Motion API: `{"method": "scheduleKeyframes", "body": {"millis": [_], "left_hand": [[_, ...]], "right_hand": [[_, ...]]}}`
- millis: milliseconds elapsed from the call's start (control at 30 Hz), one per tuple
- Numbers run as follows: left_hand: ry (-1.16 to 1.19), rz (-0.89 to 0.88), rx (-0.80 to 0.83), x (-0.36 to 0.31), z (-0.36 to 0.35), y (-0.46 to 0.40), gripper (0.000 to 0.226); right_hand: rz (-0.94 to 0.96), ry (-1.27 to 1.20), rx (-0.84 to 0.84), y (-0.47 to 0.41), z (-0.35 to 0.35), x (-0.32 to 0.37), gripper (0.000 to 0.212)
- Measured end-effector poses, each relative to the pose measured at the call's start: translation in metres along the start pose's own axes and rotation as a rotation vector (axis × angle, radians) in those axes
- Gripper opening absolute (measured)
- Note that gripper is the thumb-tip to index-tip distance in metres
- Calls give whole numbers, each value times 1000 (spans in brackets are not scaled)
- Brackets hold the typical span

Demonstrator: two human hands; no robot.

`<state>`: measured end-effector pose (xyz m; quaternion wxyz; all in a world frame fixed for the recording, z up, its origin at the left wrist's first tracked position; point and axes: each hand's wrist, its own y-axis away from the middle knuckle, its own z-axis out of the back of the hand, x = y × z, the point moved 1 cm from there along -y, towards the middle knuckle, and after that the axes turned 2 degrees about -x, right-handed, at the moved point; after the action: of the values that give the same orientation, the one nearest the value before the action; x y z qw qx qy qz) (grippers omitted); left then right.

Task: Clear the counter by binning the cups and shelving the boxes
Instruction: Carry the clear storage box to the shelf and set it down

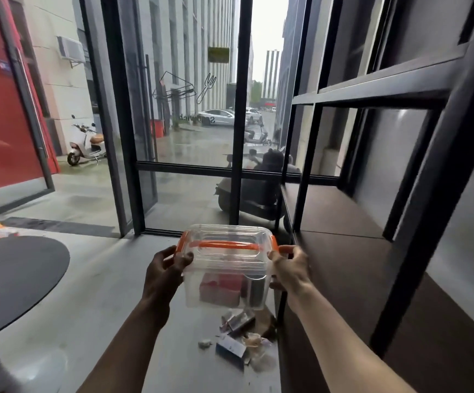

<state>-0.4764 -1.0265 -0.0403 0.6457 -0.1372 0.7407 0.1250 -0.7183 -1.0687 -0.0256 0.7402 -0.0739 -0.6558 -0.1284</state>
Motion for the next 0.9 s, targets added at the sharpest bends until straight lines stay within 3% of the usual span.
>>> {"method": "scheduleKeyframes", "body": {"millis": [300, 533, 700, 900], "left_hand": [[4, -23, 66, 6, -49, -194, 57], [-23, 12, 270, 15, -122, -369, 60], [-67, 16, 483, 28, -218, -443, 59], [-113, 58, 800, 65, -354, -446, 56]], "right_hand": [[26, -13, -69, -169, -67, 17, 46], [-18, -51, -252, -303, -101, 24, 34], [-42, -47, -452, -364, -66, 18, 22], [-126, -85, -734, -386, 33, -10, 21]]}}
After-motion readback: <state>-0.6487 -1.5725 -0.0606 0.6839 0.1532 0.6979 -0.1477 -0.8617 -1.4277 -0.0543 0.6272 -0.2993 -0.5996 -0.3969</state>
